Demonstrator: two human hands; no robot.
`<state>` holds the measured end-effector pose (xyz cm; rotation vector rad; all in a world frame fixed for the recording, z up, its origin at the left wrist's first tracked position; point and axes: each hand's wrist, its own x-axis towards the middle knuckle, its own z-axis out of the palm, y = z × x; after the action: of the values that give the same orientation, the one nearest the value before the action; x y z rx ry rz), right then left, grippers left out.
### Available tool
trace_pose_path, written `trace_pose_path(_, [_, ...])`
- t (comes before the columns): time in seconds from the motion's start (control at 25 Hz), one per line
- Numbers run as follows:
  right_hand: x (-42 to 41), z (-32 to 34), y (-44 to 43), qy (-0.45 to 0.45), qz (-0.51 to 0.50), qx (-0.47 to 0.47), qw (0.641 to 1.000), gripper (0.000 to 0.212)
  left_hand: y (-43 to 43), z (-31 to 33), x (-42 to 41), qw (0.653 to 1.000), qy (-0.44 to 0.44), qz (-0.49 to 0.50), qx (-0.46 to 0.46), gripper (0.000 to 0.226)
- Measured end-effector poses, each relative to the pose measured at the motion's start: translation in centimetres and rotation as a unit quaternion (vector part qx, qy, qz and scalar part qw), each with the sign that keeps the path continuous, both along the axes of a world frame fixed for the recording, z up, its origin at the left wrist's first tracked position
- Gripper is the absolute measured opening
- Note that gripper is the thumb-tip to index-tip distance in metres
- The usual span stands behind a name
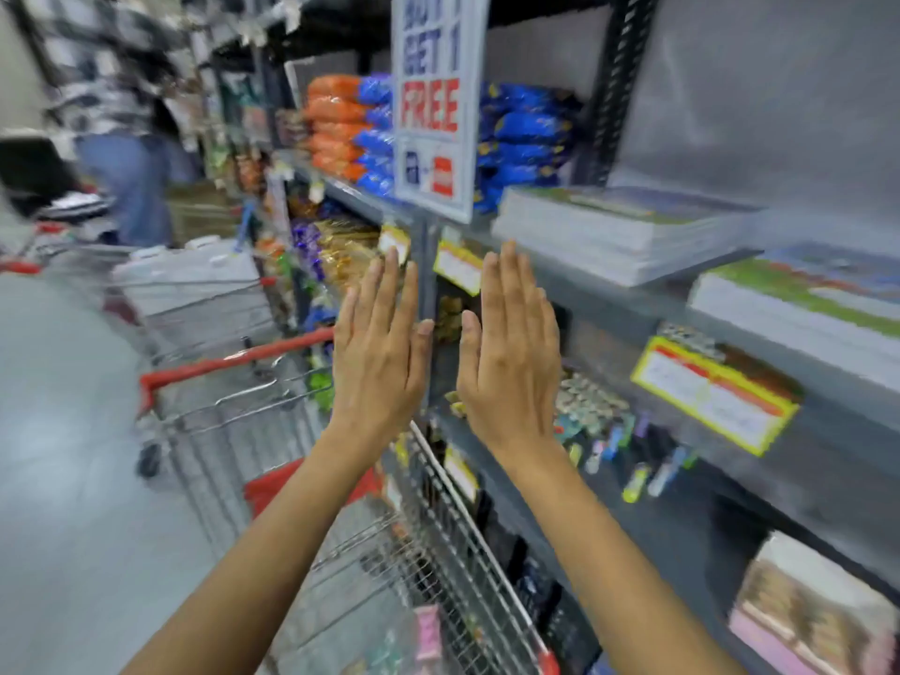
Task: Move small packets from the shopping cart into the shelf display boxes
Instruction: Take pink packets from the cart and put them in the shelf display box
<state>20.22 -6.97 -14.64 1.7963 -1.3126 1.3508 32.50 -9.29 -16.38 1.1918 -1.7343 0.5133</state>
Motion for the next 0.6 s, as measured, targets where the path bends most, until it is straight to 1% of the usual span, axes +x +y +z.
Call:
trace_pose_path(0.12, [3.9,-6.4,-2.1,0.019,0.070,0.083,0.994,0.048,-0.6,-6.3,4.1,0.995,-0.023,0.041,0.086,0.051])
trace_pose_path(0.24, [5.6,-13.3,-3.4,0.029,0.097,0.181,0.978,0.048,-1.2,-12.9,6.0,0.985,-0.030,0.050,0.162,0.051])
trace_pose_path(0.4, [5.2,-22.1,-4.3,0.041,0.093,0.294,0.950,0.050,-2.0,-20.1,5.9,0.967,-0.037,0.048,0.247,0.051])
trace_pose_path(0.52, [4.5,-27.1,-4.2,0.044,0.080,0.365,0.927,0.050,-2.8,-24.8,5.0,0.954,-0.039,0.020,0.297,0.051])
trace_pose_path(0.6, [4.1,-30.1,-4.2,0.043,0.056,0.400,0.914,0.051,-3.4,-27.7,4.3,0.939,-0.034,0.020,0.340,0.052])
